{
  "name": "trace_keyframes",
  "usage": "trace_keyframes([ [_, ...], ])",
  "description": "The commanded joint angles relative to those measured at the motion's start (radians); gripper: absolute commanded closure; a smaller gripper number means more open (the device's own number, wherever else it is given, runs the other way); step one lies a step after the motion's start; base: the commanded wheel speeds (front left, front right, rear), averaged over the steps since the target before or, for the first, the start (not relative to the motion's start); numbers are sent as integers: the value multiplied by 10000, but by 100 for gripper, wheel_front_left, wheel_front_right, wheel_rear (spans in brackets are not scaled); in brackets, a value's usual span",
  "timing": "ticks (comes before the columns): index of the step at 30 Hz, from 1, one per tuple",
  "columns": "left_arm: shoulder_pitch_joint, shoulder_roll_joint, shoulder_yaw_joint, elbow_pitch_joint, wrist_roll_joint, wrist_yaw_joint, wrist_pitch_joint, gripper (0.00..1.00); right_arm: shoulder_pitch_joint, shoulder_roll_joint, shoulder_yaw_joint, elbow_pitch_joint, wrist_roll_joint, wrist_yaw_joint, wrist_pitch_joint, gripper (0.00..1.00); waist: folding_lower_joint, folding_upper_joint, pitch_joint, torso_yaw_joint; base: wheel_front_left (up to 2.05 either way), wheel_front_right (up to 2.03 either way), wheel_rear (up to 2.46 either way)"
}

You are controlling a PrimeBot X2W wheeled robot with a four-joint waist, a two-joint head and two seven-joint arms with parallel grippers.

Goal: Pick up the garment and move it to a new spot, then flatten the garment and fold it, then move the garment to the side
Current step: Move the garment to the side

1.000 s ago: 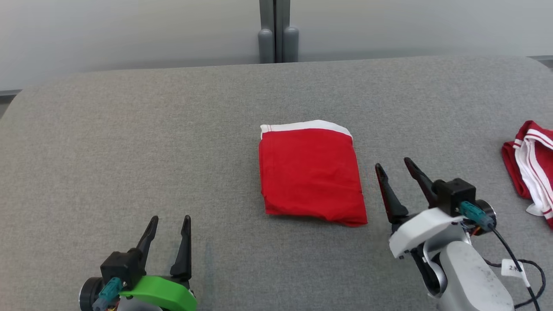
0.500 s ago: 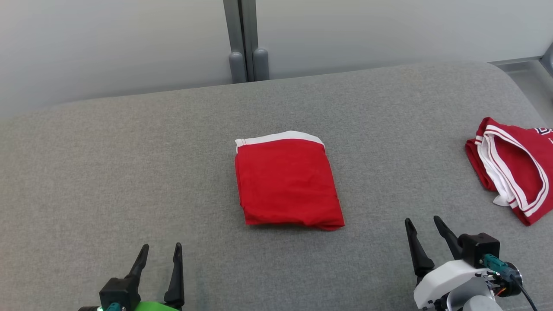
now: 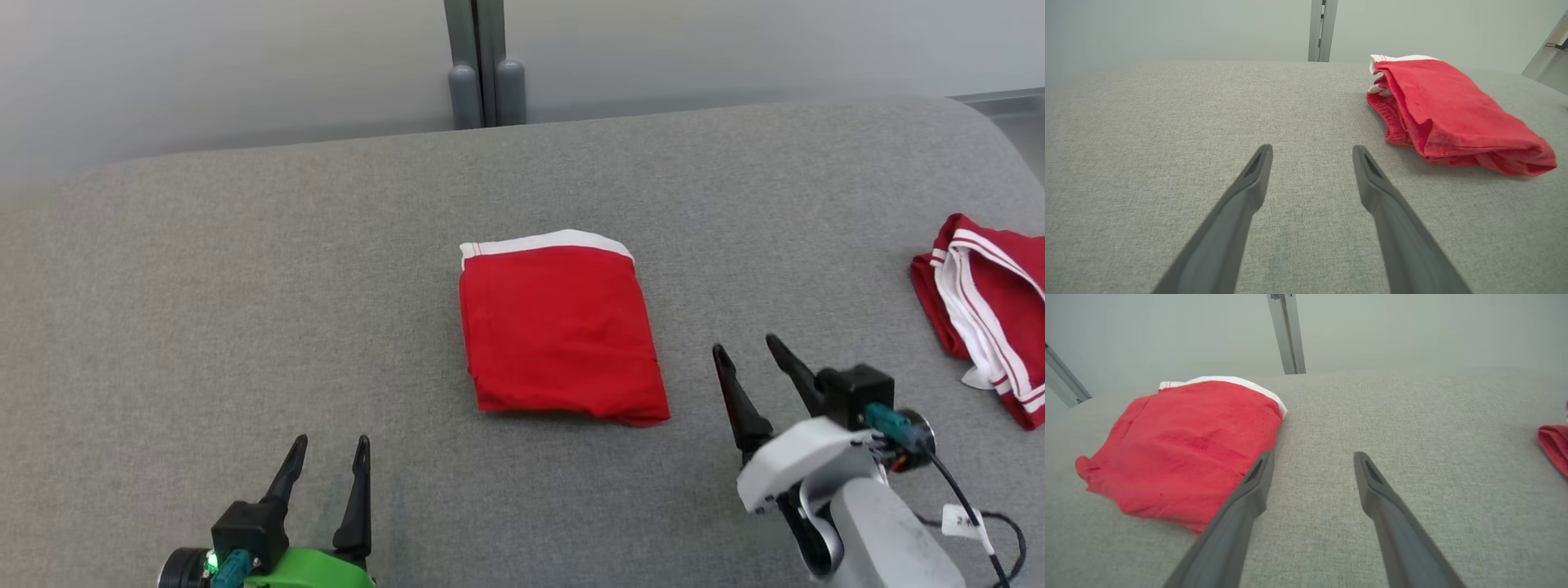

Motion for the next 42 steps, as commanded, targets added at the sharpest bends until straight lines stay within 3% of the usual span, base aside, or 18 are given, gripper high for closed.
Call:
trace_keyframes([
  [1, -250, 109, -90, -24, -123, 31, 3, 0, -401, -41, 113, 124, 62, -17, -19, 0, 0, 0, 431, 407, 0, 0, 0],
  [6, -728, 257, -529, 21, -433, 29, 3, 0, -1992, -43, 553, 834, -69, -17, -18, 0, 0, 0, 1089, 1109, 0, 0, 0],
  [10, -1052, 422, -948, 3, -763, 29, 4, 0, -2826, -41, 322, 1976, -315, -17, -18, 0, 0, 0, 1491, 1718, 0, 0, 0],
  [16, -1183, 569, -1250, 98, -971, 31, 3, 0, -2943, -57, 248, 3618, -233, -17, -19, 0, 0, 0, 1709, 2234, 0, 0, 0],
  [17, -1186, 572, -1261, 102, -989, 31, 3, 0, -2926, -65, 220, 3824, -304, -17, -18, 24, 0, 0, 1722, 2238, 0, 0, 0],
  [18, -1183, 573, -1260, 108, -1004, 29, 3, 0, -2923, -58, 140, 3952, -334, -17, -1, 65, 0, 0, 1717, 2230, 0, 0, 0],
  [19, -1146, 585, -1228, 118, -1017, 29, 4, 0, -2902, -46, 31, 4039, -387, -17, 7, 65, 0, 0, 1689, 2187, 0, 0, 0],
  [20, -1110, 598, -1211, 99, -1025, 31, 3, 0, -2875, -51, -91, 4043, -429, -17, 24, 100, 0, 0, 1664, 2129, 0, 0, 0],
  [29, -749, 649, -1269, -115, -878, 31, 5, 0, -2273, -59, -751, 3257, -506, -25, 15, 100, 0, 0, 1061, 695, 0, 0, 0],
  [42, -824, 706, -1989, -705, -710, 29, 3, 0, -1431, -36, -149, 2238, 115, -19, -19, 100, 0, 0, 886, -2743, 0, 0, 0],
])
